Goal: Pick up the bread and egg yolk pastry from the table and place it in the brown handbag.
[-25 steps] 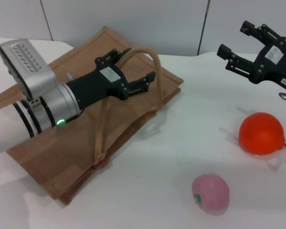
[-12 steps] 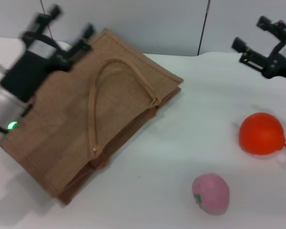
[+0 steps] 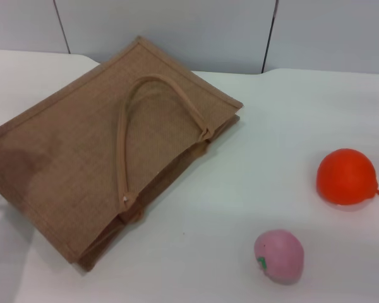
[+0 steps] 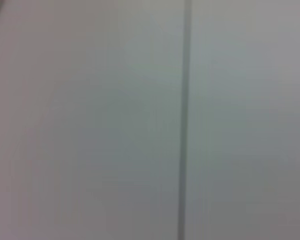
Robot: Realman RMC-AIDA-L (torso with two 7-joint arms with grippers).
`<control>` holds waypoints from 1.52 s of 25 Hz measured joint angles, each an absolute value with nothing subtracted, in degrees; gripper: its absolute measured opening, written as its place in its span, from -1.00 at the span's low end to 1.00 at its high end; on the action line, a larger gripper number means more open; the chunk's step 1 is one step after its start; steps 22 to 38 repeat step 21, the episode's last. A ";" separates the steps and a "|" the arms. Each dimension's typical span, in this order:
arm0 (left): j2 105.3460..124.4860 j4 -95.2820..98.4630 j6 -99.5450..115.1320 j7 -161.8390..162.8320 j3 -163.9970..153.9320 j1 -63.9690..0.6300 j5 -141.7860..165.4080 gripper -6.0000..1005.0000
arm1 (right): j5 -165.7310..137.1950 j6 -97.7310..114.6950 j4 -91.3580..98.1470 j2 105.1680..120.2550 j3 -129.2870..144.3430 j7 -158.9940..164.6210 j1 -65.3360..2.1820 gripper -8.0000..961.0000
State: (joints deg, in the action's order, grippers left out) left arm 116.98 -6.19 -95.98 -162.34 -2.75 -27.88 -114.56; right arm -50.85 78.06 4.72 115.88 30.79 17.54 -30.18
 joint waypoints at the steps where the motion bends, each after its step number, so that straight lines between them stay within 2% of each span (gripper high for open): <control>1: 116.98 -6.78 -95.29 -162.34 -2.75 -27.95 -116.25 0.76 | -50.55 78.07 3.52 115.87 27.97 16.14 -30.28 0.82; 5: 116.98 -8.01 -94.39 -162.32 -2.74 -28.09 -119.36 0.75 | -49.43 78.67 -0.01 115.86 20.26 11.69 -30.43 0.82; 38: 116.98 -8.26 -94.60 -161.80 -2.72 -27.85 -120.10 0.75 | -49.48 78.93 -0.31 115.84 19.77 11.86 -30.47 0.79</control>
